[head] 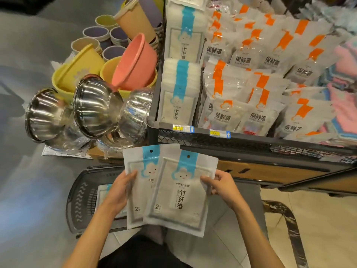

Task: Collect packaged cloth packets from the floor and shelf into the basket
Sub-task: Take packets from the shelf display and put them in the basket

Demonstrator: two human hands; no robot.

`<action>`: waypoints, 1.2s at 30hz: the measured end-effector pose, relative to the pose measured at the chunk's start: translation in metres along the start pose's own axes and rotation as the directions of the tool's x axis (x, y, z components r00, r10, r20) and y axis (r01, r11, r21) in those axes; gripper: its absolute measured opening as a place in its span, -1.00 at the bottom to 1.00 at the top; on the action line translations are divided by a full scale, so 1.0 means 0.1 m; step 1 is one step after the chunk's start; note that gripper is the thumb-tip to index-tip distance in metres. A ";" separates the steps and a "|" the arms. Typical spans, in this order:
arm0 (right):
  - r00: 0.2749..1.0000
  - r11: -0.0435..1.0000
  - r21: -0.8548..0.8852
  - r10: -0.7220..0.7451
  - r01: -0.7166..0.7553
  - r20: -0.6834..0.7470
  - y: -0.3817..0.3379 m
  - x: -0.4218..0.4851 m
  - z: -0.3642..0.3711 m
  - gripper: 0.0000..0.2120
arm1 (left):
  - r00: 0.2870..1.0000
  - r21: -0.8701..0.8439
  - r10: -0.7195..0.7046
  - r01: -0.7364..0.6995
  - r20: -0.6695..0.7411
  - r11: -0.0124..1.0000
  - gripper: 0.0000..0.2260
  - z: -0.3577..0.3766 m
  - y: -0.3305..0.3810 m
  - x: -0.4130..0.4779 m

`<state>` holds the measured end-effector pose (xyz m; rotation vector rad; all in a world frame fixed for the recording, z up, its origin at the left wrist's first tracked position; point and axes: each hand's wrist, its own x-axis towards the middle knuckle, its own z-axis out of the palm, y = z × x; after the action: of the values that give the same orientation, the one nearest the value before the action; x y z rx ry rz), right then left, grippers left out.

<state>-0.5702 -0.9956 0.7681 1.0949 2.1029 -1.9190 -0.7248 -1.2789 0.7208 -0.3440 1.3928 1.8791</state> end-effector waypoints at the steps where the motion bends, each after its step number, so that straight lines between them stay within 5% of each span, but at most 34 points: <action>1: 1.000 1.000 -0.019 -0.007 0.006 -0.003 -0.06 0.08 -0.01 -0.81 | 1.000 0.000 0.022 -0.022 -0.010 1.000 -0.75 0.01 0.03 0.03; 16: 0.995 0.977 -0.188 -0.099 0.099 0.012 -1.24 1.20 0.11 -0.81 | 0.980 -0.192 0.159 -0.180 -0.123 0.965 -0.70 0.09 0.68 0.78; 24: 0.964 0.967 -0.184 -0.205 0.174 -0.168 -1.76 1.69 -0.08 -0.94 | 0.953 -0.125 0.220 -0.249 -0.207 0.961 -0.84 -0.05 1.04 0.97; 36: 0.856 0.932 -0.161 -0.361 0.324 -0.370 -2.11 2.38 -0.20 -0.88 | 0.935 -0.168 0.215 -0.268 -0.281 0.948 -0.73 0.03 1.14 1.04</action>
<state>-0.8545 -0.8640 0.8252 1.2432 2.7444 -1.8249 -0.8752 -1.2466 0.7384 -0.5586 1.4689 2.2557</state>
